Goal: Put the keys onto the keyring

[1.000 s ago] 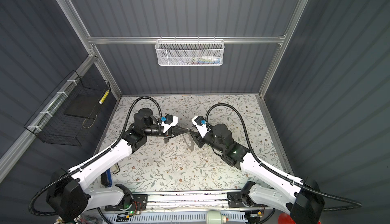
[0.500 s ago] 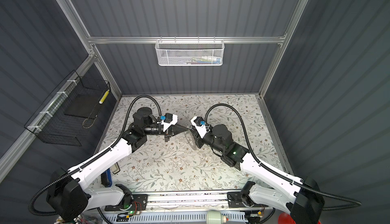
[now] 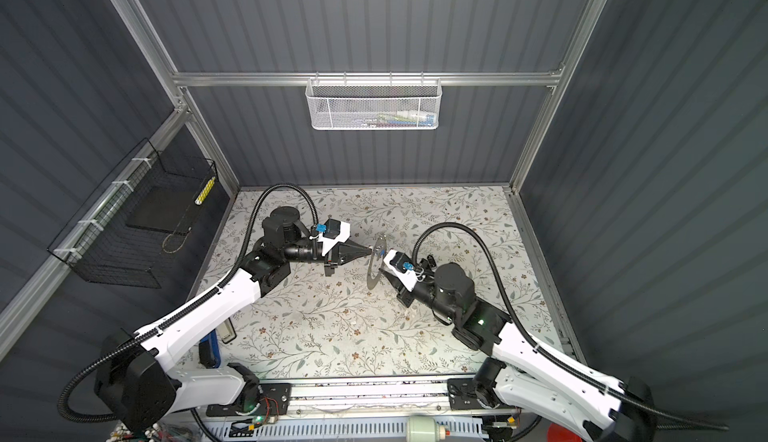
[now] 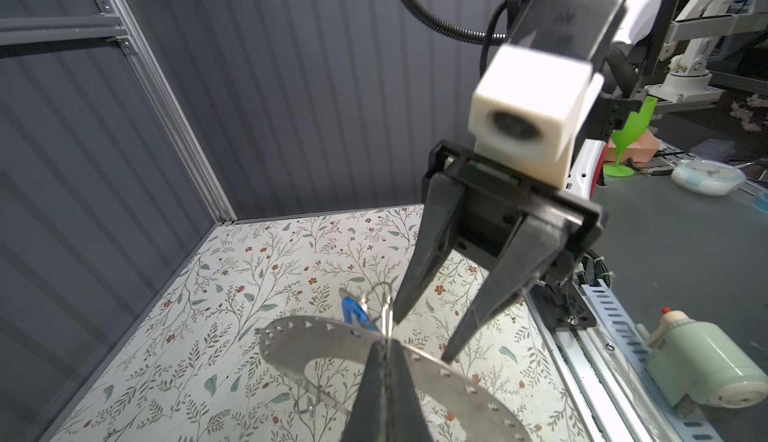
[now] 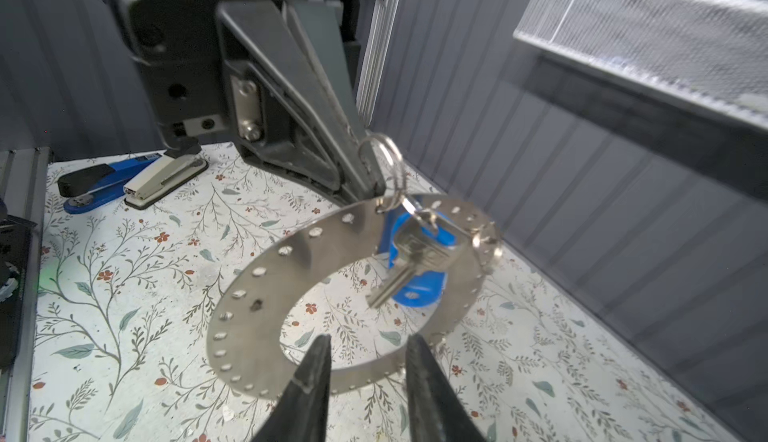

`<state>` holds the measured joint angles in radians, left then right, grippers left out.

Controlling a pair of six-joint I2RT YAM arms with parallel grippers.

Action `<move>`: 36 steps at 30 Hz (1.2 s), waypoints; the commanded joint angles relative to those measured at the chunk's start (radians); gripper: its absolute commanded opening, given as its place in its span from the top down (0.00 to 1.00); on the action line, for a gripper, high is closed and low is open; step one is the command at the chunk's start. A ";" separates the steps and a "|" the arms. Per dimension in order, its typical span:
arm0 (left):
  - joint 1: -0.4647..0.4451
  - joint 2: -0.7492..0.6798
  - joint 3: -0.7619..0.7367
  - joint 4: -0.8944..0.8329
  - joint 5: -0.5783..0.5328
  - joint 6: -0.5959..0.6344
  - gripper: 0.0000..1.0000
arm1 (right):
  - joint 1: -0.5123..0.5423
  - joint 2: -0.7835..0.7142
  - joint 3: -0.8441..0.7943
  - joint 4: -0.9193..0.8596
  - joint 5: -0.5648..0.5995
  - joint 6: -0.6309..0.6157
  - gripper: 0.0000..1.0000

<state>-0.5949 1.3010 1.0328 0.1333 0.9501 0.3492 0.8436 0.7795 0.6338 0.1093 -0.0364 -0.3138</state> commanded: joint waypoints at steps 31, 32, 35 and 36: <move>-0.003 0.047 0.084 -0.181 0.105 0.074 1.00 | 0.002 0.086 0.183 -0.117 0.001 -0.423 0.80; -0.005 0.046 0.084 -0.181 0.104 0.074 1.00 | 0.002 0.090 0.186 -0.119 -0.001 -0.423 0.81; -0.005 0.043 0.084 -0.181 0.105 0.076 1.00 | 0.002 0.110 0.201 -0.141 -0.008 -0.426 0.83; -0.005 0.042 0.084 -0.181 0.104 0.076 1.00 | 0.002 0.116 0.206 -0.148 -0.009 -0.428 0.85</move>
<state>-0.5949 1.3529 1.0809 -0.0414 1.0336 0.4076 0.8444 0.8825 0.8062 -0.0444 -0.0307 -0.7380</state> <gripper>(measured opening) 0.045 0.164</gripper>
